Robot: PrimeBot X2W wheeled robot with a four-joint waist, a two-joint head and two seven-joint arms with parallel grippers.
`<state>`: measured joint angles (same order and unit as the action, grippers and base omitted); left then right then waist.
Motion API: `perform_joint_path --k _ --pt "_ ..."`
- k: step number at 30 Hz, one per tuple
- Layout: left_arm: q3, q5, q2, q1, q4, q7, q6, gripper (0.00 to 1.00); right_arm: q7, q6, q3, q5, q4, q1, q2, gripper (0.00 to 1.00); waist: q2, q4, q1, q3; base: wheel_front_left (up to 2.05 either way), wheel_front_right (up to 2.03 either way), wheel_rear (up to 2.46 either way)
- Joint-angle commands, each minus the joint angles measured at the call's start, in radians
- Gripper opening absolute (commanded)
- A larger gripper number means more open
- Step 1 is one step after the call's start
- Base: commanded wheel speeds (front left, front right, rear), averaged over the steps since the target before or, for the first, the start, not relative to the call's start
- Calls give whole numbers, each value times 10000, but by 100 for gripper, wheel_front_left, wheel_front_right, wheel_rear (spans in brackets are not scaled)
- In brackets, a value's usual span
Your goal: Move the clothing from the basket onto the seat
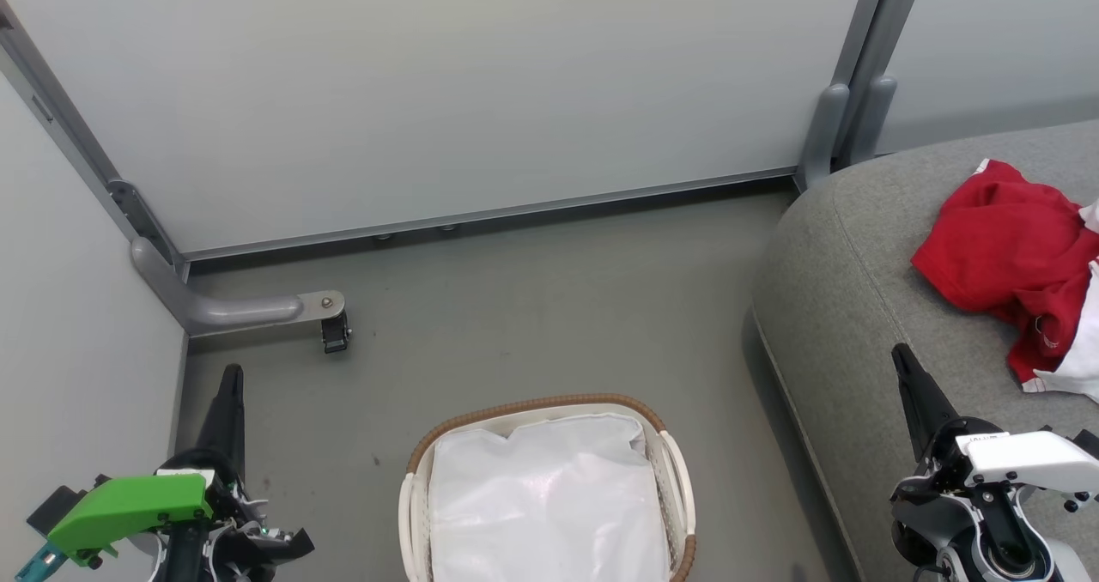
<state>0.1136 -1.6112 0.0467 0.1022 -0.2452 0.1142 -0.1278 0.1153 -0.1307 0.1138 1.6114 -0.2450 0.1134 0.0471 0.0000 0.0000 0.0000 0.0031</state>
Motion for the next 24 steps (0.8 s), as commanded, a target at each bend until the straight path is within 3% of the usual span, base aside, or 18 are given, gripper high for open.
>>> perform_joint_path --k 1,24 --pt "23 -34 66 121 15 34 -63 0 17 0 17 29 32 -109 59 0 0 0 0 0 0 0 0" --pt "22 -35 66 121 17 33 -64 0 16 0 15 30 32 -110 59 0 0 0 0 0 0 0 0"
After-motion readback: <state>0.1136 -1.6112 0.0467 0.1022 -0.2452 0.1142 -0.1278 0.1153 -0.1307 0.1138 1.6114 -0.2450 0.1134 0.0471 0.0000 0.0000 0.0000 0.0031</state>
